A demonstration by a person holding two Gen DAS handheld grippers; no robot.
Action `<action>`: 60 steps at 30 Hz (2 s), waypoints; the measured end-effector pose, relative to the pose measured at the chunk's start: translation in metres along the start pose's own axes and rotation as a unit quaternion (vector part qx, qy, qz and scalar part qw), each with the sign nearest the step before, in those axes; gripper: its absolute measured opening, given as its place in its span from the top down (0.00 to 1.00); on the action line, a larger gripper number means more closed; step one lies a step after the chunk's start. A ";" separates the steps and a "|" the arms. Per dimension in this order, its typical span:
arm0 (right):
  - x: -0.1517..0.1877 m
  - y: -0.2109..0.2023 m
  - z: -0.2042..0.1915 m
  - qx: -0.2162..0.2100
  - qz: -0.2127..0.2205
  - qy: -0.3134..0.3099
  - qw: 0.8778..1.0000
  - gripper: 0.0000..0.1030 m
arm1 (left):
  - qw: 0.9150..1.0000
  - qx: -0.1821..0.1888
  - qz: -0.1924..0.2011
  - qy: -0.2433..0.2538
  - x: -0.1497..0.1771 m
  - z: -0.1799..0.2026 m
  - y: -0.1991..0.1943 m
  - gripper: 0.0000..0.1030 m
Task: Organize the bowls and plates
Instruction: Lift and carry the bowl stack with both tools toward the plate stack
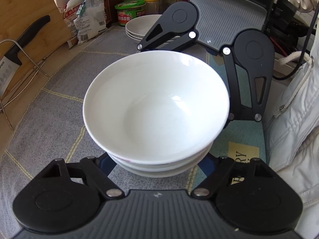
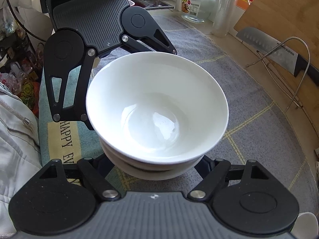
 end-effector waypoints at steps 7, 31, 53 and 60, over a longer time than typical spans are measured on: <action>0.004 -0.017 0.002 0.004 0.001 -0.002 1.000 0.16 | 1.000 -0.006 -0.001 0.004 -0.014 0.003 -0.002 0.19; 0.089 -0.133 0.046 0.052 0.020 0.018 0.998 0.16 | 0.998 -0.009 0.040 0.051 -0.159 0.064 0.035 0.19; 0.179 -0.179 0.116 0.084 0.021 0.081 0.993 0.16 | 0.994 0.006 0.058 0.091 -0.233 0.077 0.126 0.19; 0.183 -0.172 0.128 0.085 0.014 0.086 0.993 0.16 | 0.994 0.005 0.052 0.092 -0.226 0.074 0.140 0.19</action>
Point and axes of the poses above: each gripper's, at about its wrist camera, not at the fingertips, and y roughly the way its jaws point, z to its right, x to its underside, the point moved 7 cm from there along y, roughly the way its jaws point, and after that the axes turned 14 degrees about -x, right-handed, at the moved point
